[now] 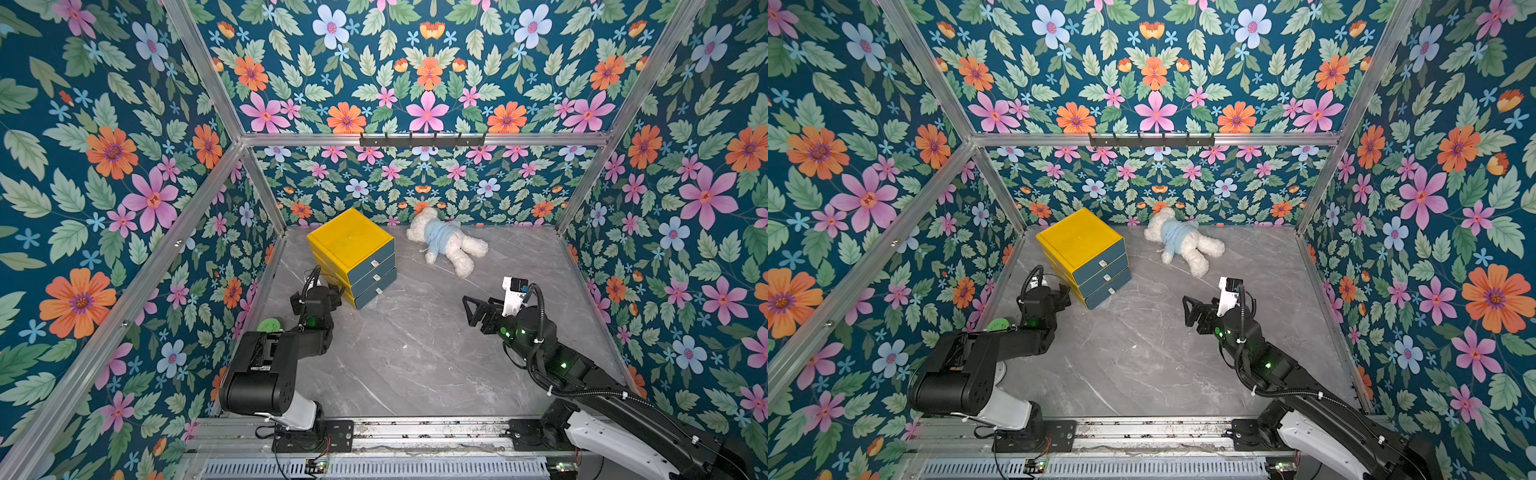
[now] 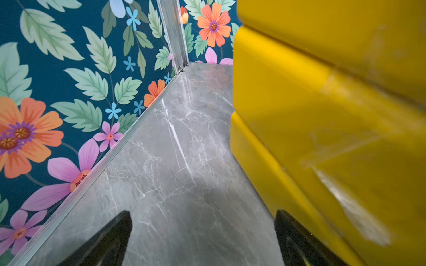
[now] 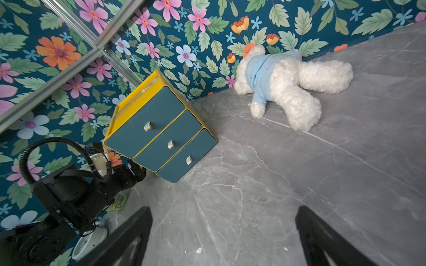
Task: Place the fruit knives into the drawer by color
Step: Reset both arms
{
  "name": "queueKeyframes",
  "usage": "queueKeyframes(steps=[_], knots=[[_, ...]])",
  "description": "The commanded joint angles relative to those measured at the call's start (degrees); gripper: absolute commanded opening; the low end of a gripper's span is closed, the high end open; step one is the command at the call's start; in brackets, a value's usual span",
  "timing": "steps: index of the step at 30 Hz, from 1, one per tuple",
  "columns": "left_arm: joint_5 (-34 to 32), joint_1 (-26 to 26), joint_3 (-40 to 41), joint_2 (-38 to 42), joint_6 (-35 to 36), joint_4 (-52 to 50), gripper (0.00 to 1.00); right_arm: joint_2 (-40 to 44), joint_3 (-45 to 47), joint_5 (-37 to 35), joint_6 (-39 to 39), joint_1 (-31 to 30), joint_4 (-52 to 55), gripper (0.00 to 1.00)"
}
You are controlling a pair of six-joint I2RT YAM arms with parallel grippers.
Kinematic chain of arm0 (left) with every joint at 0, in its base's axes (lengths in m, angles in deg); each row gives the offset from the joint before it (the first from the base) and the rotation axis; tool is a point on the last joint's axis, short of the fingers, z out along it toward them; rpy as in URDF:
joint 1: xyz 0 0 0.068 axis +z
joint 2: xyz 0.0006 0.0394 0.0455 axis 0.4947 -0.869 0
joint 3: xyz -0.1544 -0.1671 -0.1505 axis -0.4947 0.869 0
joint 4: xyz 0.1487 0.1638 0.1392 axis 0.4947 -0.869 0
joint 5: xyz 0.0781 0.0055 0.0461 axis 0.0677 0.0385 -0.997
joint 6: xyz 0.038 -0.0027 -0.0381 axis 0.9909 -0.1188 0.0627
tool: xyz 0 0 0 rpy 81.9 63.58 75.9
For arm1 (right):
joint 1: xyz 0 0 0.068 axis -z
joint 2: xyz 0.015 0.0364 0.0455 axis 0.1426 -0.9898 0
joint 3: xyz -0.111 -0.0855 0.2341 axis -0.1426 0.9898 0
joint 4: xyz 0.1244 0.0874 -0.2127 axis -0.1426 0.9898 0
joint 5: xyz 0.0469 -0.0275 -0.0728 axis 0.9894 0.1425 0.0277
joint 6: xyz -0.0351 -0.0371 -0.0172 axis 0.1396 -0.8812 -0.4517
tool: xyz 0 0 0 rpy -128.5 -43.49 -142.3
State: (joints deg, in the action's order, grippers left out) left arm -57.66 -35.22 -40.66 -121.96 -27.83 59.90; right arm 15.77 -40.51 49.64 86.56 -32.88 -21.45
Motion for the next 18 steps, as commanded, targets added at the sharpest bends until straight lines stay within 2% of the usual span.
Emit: queueKeyframes(steps=[1,3,5,7,10,12,16,18], knots=[[4.93,1.30,-0.71,-0.66,2.84,2.66,0.99,-0.84,-1.24,-2.19,-2.56,-0.10,1.44,0.99],[6.49,1.77,0.18,-1.35,3.38,5.39,0.99,-1.27,-1.95,-2.31,-3.68,-0.08,2.46,0.99],[7.59,1.83,4.83,-3.14,4.16,17.06,0.99,-1.47,-2.61,-4.42,-3.35,-0.10,4.71,0.99],[7.43,2.84,6.78,-2.33,2.11,18.29,0.99,-1.38,-2.45,-4.54,-3.69,0.26,4.76,0.99],[7.74,3.09,10.92,-5.69,3.08,31.01,0.99,-0.62,-1.81,-4.31,-2.41,2.15,4.53,0.99],[6.57,3.10,9.65,-4.04,1.73,25.05,0.99,0.24,-1.03,-3.12,-2.39,4.19,4.19,0.99],[6.22,2.99,9.79,-4.56,1.92,26.14,0.99,0.95,0.92,-3.59,-4.03,8.25,2.51,0.99],[6.23,2.99,9.83,-4.64,1.92,26.53,0.99,0.50,1.40,-5.43,-4.79,12.18,2.88,0.99]])
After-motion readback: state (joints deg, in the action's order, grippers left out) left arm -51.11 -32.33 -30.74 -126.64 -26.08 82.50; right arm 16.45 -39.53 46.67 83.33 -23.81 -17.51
